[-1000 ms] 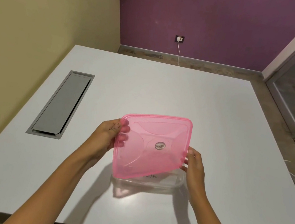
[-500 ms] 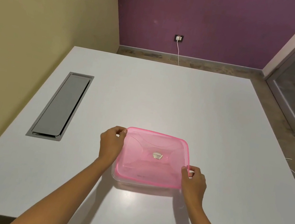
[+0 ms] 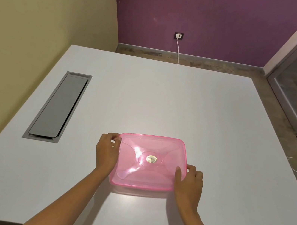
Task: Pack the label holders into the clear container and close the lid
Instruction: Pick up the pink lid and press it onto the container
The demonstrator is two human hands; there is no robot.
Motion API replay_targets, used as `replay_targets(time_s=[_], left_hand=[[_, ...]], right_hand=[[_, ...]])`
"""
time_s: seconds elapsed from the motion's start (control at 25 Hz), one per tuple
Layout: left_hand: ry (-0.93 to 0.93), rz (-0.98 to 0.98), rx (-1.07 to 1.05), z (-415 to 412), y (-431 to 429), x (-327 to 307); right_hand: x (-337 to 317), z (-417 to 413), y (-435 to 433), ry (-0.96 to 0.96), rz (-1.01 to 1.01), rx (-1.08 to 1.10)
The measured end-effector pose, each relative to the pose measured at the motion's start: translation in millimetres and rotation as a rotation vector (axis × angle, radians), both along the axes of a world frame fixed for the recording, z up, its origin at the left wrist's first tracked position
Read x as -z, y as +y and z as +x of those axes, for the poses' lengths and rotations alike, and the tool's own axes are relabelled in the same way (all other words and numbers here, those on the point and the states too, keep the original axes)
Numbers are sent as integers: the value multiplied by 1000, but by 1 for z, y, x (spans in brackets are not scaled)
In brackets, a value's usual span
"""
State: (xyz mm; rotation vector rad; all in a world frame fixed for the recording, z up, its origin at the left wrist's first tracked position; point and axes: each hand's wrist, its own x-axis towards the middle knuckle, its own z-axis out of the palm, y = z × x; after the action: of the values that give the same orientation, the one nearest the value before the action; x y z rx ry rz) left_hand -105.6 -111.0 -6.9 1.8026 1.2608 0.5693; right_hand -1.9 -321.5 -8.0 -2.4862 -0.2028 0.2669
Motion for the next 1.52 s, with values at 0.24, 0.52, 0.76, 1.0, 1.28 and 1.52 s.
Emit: replay_targets(time_s=[0.24,0.52,0.76,1.0,1.28,1.52], left_hand=[[-33,11,52,2,4,6],[-11,-18,84,14,10,7],[16,-23,64,18,12,7],[30,-22,66,20,11,7],[41,-34,58,23,10,8],[-42,-96,-25,19,-3,6]], right_hand=[[1,6,8,-16,-77,-18],[0,52,46,25,16,-100],[7,87,82,66,-66,-167],[19,99,92,37,-156,-183],[20,102,96,51,-194,-143],[15,102,80,193,114,-77]])
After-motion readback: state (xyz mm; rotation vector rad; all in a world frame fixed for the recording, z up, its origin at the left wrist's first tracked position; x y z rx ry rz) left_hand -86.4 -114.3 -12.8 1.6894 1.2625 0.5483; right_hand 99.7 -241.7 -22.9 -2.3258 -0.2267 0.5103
